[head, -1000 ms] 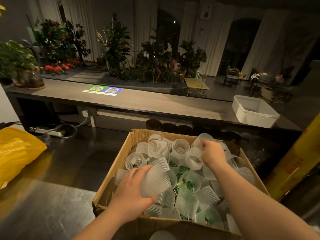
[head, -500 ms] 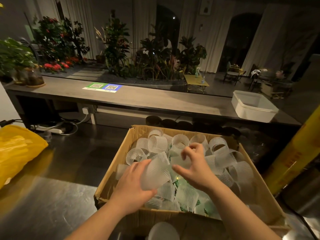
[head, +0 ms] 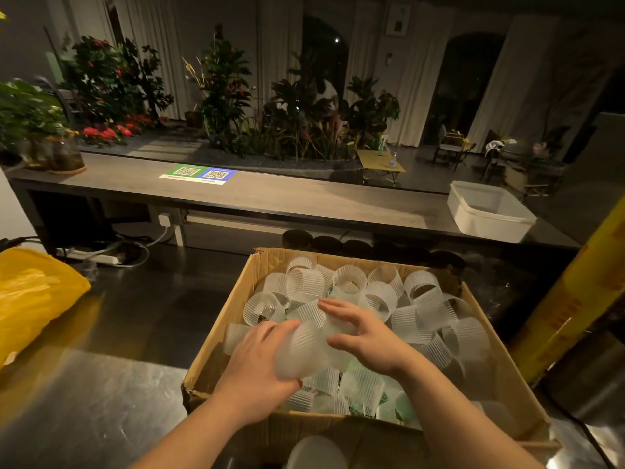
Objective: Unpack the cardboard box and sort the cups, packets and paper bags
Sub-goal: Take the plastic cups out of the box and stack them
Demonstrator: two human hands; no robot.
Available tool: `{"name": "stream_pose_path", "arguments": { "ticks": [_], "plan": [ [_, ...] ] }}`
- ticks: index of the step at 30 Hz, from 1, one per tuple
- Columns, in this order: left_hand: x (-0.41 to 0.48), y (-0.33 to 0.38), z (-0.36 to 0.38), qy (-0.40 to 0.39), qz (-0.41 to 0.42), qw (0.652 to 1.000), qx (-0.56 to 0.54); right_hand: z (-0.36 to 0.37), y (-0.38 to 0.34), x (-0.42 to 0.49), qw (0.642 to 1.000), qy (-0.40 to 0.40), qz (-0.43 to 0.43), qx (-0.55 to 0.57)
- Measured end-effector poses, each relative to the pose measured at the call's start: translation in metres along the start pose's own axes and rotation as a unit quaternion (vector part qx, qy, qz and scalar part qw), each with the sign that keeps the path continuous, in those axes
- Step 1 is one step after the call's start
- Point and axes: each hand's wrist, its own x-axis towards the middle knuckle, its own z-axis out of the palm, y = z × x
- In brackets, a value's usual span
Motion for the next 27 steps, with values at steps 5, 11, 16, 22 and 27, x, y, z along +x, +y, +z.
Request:
{"name": "stream_pose_path", "arguments": {
  "ticks": [5, 11, 16, 22, 27],
  "plan": [
    [0.000, -0.001, 0.003, -0.007, 0.017, 1.000, 0.007, 0.002, -0.009, 0.003, 0.995, -0.050, 0.013, -0.085],
    [0.002, -0.003, 0.003, -0.005, 0.010, 1.000, -0.002, 0.021, -0.003, 0.009, 0.989, 0.057, 0.008, 0.134],
    [0.003, -0.002, 0.004, -0.023, 0.024, 0.999, 0.012, 0.035, -0.003, 0.011, 0.983, 0.048, 0.018, 0.174],
    [0.003, -0.002, 0.004, -0.027, 0.001, 1.000, -0.001, 0.044, -0.013, 0.017, 0.987, 0.036, 0.023, 0.153],
    [0.001, -0.002, 0.005, -0.014, -0.006, 1.000, -0.009, -0.022, 0.008, 0.045, 0.907, 0.339, 0.148, -0.201]
  ]
}}
